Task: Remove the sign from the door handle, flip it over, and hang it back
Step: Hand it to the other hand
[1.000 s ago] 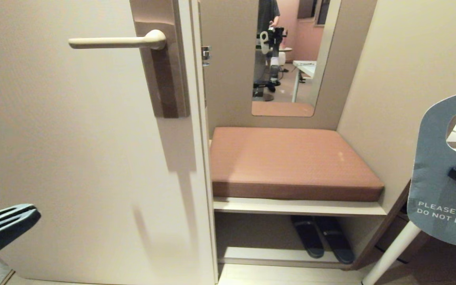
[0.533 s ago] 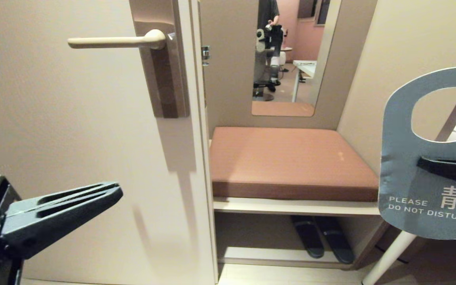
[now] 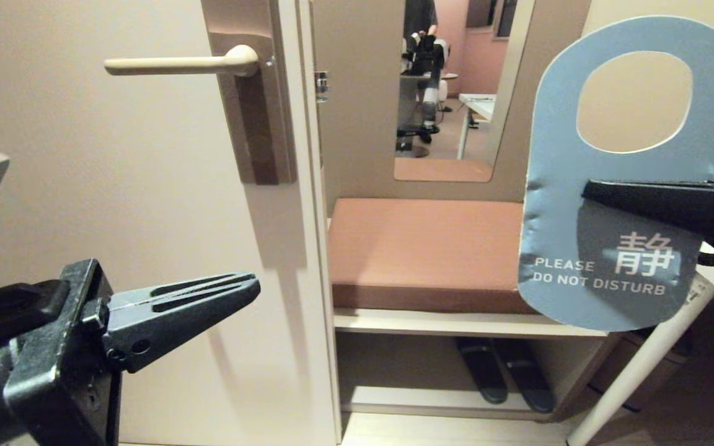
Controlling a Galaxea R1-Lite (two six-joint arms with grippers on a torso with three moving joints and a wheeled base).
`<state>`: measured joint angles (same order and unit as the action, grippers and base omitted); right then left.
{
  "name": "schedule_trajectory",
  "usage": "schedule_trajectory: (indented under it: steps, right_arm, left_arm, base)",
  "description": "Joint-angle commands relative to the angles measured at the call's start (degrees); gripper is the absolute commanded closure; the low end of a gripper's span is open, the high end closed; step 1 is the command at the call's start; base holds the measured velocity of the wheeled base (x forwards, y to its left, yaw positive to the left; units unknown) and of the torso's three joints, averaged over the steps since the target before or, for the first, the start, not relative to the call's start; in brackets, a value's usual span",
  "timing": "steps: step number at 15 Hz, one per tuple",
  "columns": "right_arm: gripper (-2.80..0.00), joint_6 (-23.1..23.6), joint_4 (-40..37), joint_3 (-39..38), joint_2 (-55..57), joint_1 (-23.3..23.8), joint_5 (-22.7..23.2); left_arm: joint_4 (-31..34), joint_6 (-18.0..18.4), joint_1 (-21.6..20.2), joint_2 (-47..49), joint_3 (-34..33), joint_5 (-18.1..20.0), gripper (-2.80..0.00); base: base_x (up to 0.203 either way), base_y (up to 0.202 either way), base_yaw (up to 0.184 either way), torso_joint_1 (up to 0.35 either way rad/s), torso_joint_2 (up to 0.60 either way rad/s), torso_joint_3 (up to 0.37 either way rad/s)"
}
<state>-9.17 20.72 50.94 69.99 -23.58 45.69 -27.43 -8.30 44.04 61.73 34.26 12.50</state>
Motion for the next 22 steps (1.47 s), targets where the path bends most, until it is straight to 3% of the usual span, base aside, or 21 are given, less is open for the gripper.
schedule_trajectory:
  steps: [1,9,10,22]
  right_arm:
    - [0.0,-0.41,1.17,-0.33,2.62,-0.62,0.28]
    - [0.0,-2.61,5.3,-1.04,4.96,-6.92,0.28]
    - [0.0,-2.87,6.13,-1.48,5.06,-7.17,0.28]
    - [0.0,-2.96,9.6,-1.79,7.37,-15.42,0.28]
  left_arm:
    - [-0.17,-0.13,0.72,2.08,1.22,0.07,0.0]
    - [-2.99,-1.01,5.36,6.82,3.45,0.07,0.0]
    - [-2.98,-0.75,5.36,6.82,3.36,0.07,-2.8]
    - [-6.5,1.28,8.78,7.26,3.0,0.07,-2.8]
  base:
    - [0.0,0.0,0.0,0.0,0.0,0.0]
    - [0.0,0.0,0.0,0.0,0.0,0.0]
    - [0.0,0.0,0.0,0.0,0.0,0.0]
    - [0.0,0.0,0.0,0.0,0.0,0.0]
